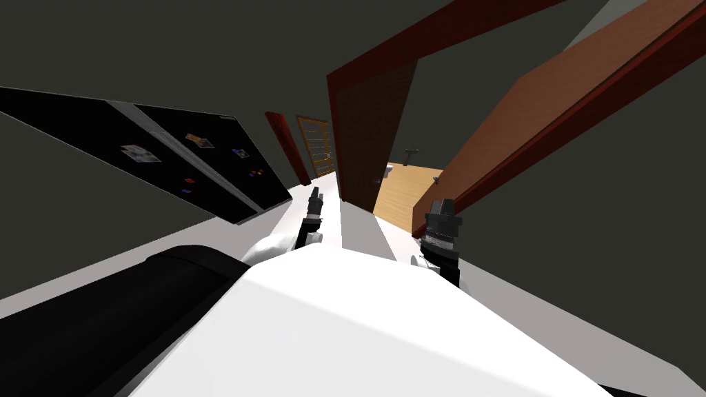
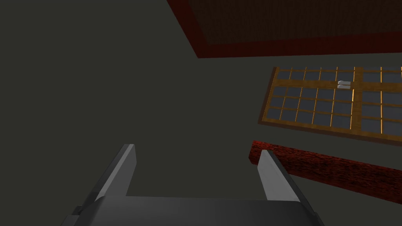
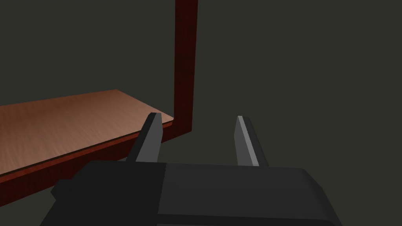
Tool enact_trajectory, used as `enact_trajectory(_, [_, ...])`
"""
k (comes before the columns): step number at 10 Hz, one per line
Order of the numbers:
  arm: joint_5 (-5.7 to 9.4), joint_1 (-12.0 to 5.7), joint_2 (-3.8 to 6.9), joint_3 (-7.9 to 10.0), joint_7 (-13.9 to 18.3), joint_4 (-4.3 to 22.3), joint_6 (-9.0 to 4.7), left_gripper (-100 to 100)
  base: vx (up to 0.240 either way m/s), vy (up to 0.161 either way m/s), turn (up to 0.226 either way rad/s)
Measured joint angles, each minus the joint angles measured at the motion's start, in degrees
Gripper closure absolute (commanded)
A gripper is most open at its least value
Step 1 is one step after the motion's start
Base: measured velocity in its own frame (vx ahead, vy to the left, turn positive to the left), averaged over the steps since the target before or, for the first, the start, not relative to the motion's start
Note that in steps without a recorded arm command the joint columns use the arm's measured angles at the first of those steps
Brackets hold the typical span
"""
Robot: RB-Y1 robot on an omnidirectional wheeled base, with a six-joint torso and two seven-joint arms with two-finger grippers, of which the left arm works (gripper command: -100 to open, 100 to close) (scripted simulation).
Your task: Push the door open
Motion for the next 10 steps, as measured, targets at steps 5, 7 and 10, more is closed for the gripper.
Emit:
enact_trajectory(5, [0.29, -3.06, 1.09, -0.6, 0.5, 6.9, -1.36, -100, 0.109, -0.014, -0.045])
enact_trajectory(7, [0.3, -4.26, 1.23, -0.92, 0.6, 9.7, -2.14, -100, 0.095, -0.003, -0.044])
enact_trajectory(10, [0.57, -5.8, 1.88, -1.12, 1.0, 13.5, -3.02, -100, 0.096, -0.01, -0.045])
